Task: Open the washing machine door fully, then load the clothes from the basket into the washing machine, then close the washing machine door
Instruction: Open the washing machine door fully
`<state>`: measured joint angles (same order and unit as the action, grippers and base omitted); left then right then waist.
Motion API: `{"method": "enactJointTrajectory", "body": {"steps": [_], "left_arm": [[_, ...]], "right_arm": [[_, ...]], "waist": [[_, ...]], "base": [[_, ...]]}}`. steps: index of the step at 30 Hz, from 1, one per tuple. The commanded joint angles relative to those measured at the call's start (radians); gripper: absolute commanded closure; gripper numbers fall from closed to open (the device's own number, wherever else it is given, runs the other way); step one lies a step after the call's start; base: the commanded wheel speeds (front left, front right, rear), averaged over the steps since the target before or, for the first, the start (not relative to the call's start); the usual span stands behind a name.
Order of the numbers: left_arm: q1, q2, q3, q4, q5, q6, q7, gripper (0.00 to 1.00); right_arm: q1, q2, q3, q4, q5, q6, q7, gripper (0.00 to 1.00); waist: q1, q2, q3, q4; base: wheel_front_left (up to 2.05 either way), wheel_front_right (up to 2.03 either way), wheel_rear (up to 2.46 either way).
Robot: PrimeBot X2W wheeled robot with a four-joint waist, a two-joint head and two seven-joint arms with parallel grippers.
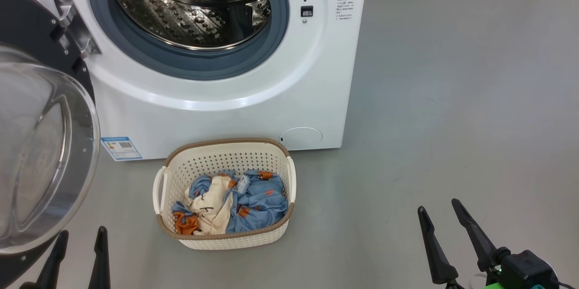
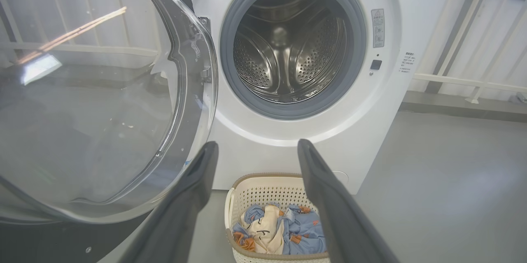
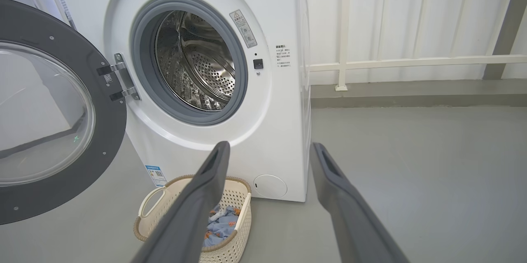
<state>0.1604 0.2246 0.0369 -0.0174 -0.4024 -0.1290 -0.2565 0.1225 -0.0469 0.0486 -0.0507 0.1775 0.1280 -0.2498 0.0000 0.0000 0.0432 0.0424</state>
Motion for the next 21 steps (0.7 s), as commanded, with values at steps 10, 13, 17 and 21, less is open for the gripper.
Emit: {"method": "enactJointTrajectory", "body": {"steps": [10, 13, 17, 21], "left_arm": [[-0.022, 0.013, 0.031, -0.021, 0.009, -0.002, -0.005, 0.0], [-0.021, 0.011, 0.033, -0.023, 0.009, -0.002, -0.005, 0.0], [-0.019, 0.011, 0.028, -0.025, 0.011, -0.002, -0.005, 0.0], [-0.016, 0.012, 0.021, -0.021, 0.013, -0.002, -0.005, 0.0]], "right_arm": [[-0.01, -0.003, 0.009, -0.02, -0.016, 0.003, -0.012, 0.0], [-0.011, -0.003, 0.007, -0.017, -0.015, 0.003, -0.012, 0.0], [-0.01, -0.003, -0.003, -0.011, -0.02, 0.003, -0.012, 0.0], [-0.008, -0.003, -0.007, -0.008, -0.027, 0.003, -0.012, 0.0]], "waist": [[0.0, 0.0, -0.003, 0.006], [0.0, 0.0, -0.004, 0.004], [0.0, 0.0, -0.006, 0.003], [0.0, 0.0, -0.006, 0.003]], "base": [[0.0, 0.0, 0.0], [0.0, 0.0, 0.0], [0.0, 0.0, 0.0], [0.0, 0.0, 0.0]]}}
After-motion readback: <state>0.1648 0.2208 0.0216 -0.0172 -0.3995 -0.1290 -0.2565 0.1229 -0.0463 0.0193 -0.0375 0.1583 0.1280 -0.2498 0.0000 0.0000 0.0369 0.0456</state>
